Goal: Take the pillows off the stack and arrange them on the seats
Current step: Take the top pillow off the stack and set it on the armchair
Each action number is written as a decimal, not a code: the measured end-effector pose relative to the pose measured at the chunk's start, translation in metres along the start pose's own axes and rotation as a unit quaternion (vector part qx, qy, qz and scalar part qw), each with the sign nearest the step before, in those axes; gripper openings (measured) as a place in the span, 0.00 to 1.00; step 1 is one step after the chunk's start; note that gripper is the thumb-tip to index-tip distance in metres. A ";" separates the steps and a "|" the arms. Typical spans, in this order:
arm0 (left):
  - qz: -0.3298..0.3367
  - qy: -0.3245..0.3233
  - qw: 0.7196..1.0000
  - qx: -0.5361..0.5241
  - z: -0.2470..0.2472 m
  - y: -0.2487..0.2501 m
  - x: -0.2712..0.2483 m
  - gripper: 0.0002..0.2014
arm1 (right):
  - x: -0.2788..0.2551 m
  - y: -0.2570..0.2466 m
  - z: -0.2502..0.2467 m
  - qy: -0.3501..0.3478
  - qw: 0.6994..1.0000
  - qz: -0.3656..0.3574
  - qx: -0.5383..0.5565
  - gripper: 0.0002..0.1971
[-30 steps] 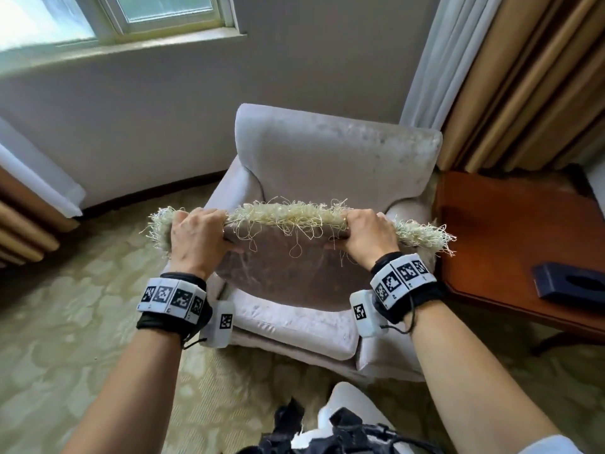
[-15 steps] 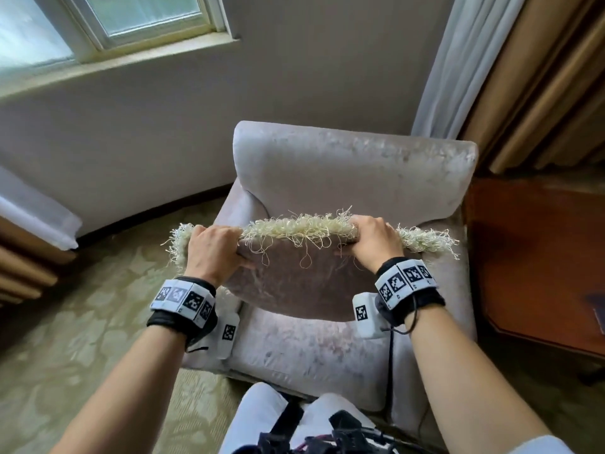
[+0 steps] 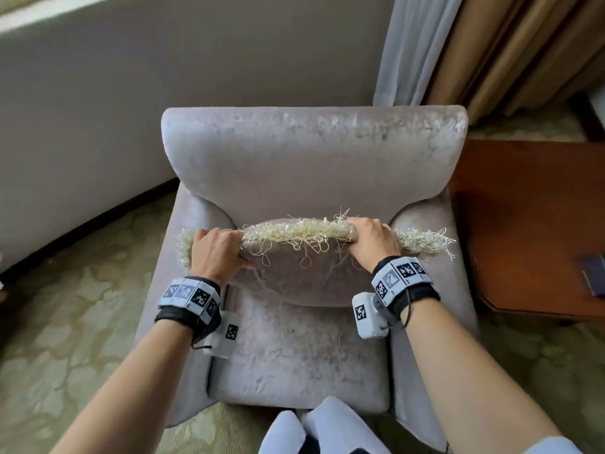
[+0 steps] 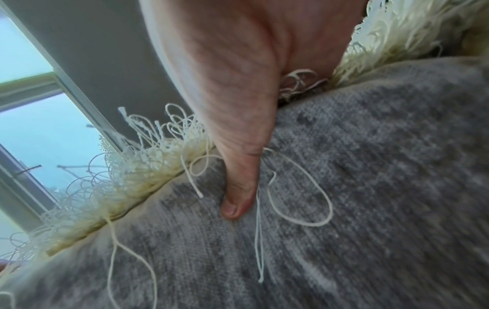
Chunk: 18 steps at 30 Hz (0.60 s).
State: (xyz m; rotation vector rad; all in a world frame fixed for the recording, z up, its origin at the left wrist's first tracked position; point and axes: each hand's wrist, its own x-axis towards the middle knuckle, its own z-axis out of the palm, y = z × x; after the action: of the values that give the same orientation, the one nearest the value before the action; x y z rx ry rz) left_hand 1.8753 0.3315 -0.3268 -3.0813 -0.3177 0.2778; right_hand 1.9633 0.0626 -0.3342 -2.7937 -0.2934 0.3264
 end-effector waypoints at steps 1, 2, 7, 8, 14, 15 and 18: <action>0.002 -0.006 1.000 0.001 0.008 0.001 0.009 0.28 | 0.008 0.004 0.005 -0.004 1.000 0.005 -0.002 0.10; 0.004 -0.011 1.000 0.000 0.017 0.002 0.016 0.28 | 0.017 0.009 0.012 -0.009 1.000 0.006 -0.008 0.10; 0.005 -0.022 0.999 -0.030 0.061 0.001 0.048 0.27 | 0.048 0.022 0.048 -0.033 0.999 -0.014 -0.034 0.14; -0.002 -0.019 0.999 -0.033 0.066 0.001 0.053 0.27 | 0.054 0.024 0.054 -0.018 0.999 -0.021 -0.041 0.13; -0.056 0.084 0.993 -0.065 0.072 0.000 0.088 0.37 | 0.088 0.029 0.056 0.111 0.993 -0.042 -0.006 0.20; -0.061 0.083 0.990 -0.091 0.073 0.002 0.088 0.39 | 0.089 0.030 0.056 0.113 0.993 -0.044 0.000 0.23; -0.058 0.064 0.987 -0.136 0.080 0.011 0.082 0.40 | 0.083 0.032 0.063 0.097 0.994 -0.046 0.009 0.31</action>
State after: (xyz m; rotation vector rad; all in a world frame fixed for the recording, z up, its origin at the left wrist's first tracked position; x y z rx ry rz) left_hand 1.9423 0.3383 -0.4206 -3.3082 -0.5719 0.0336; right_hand 2.0318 0.0704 -0.4189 -2.7571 -0.3684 0.0364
